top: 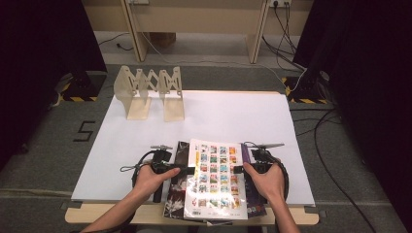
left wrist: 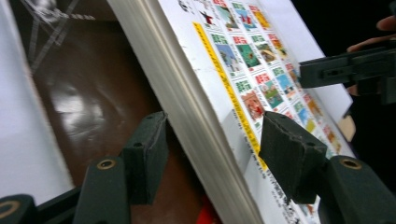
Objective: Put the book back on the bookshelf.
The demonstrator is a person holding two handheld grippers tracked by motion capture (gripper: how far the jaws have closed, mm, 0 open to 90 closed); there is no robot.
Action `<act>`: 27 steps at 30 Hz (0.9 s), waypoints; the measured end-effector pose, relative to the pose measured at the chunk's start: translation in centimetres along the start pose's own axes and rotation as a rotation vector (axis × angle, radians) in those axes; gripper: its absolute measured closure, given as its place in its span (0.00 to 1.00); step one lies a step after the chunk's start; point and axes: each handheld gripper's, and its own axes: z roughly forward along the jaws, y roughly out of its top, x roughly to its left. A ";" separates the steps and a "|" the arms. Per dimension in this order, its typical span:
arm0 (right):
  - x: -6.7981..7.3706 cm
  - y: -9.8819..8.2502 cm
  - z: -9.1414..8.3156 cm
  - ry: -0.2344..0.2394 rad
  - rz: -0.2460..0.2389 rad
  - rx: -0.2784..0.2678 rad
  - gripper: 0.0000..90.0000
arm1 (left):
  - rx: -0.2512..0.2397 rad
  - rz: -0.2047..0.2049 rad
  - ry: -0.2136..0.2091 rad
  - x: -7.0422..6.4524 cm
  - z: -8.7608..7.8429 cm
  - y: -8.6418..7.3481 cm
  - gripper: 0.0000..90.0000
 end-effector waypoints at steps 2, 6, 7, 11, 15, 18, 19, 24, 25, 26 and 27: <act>0.3 -0.1 0.0 -0.008 -0.009 0.005 0.59 | 0.003 -0.007 -0.008 0.0 0.2 0.0 0.46; 0.6 -0.2 0.1 -0.010 -0.025 0.006 0.59 | 0.010 -0.020 0.006 0.3 0.2 0.0 0.49; 0.7 -0.3 0.1 -0.012 -0.027 0.007 0.59 | 0.005 -0.029 0.004 0.4 0.1 0.1 0.51; 0.9 -0.4 0.2 -0.013 -0.029 0.016 0.59 | -0.019 -0.058 -0.008 0.5 -0.4 0.3 0.55; 1.2 -0.5 0.3 -0.018 -0.031 0.012 0.59 | -0.036 -0.070 -0.007 0.5 -0.6 0.3 0.55; 1.4 -0.5 0.3 -0.023 -0.032 0.013 0.59 | -0.050 -0.105 -0.015 0.8 -0.7 0.3 0.56; 1.4 -0.6 0.3 -0.023 -0.033 0.015 0.59 | -0.055 -0.109 -0.015 0.8 -0.7 0.3 0.56; 1.6 -0.8 0.3 -0.011 -0.031 0.030 0.59 | -0.037 -0.116 0.011 0.8 -0.7 -0.3 0.57; 1.6 -0.8 0.3 -0.007 -0.033 0.031 0.59 | -0.022 -0.116 0.016 0.7 -0.6 -0.5 0.57; 1.5 -0.7 0.4 -0.005 -0.031 0.031 0.59 | -0.009 -0.103 0.023 0.7 -0.6 -0.7 0.57; 1.5 -0.7 0.4 0.000 -0.030 0.034 0.59 | -0.005 -0.103 0.028 0.7 -0.6 -0.8 0.57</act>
